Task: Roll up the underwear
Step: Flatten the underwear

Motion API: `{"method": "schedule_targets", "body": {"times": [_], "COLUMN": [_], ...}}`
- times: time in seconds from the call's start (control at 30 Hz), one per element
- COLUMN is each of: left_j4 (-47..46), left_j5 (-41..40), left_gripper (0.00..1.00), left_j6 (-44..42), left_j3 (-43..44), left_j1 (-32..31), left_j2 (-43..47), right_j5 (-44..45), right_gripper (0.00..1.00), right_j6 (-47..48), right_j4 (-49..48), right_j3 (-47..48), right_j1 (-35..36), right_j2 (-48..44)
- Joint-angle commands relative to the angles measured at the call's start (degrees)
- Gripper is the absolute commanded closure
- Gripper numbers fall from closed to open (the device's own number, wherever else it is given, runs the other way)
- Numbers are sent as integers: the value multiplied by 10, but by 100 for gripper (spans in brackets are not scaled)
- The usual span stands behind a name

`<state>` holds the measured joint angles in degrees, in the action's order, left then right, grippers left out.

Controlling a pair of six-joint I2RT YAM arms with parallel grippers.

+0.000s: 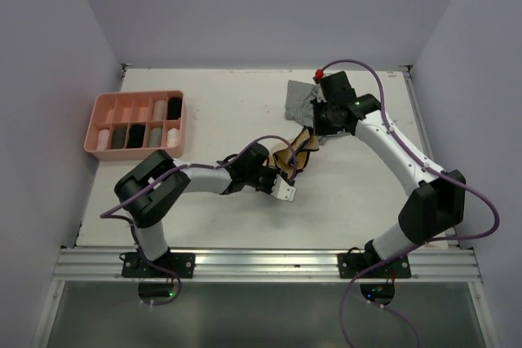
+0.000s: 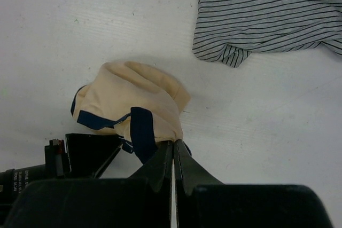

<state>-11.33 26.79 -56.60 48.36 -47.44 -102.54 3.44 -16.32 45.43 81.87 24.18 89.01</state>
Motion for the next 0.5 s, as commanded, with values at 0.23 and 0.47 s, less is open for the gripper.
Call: {"method": "schedule_targets", "body": {"times": [0.23,0.47], "left_j4": [42,92], "left_j5": [20,14], "left_gripper": [88,100], "left_j6": [9,35], "left_j3": [15,-5], "left_j1": [-8,-8], "left_j2": [12,79], "right_j5": [-5,-20], "right_gripper": [100,100], "right_j6": [8,15], "right_j4": [-12,-7], "right_j3": [-6,-15], "right_j1": [-16,-19], "right_j2": [-16,-46]}}
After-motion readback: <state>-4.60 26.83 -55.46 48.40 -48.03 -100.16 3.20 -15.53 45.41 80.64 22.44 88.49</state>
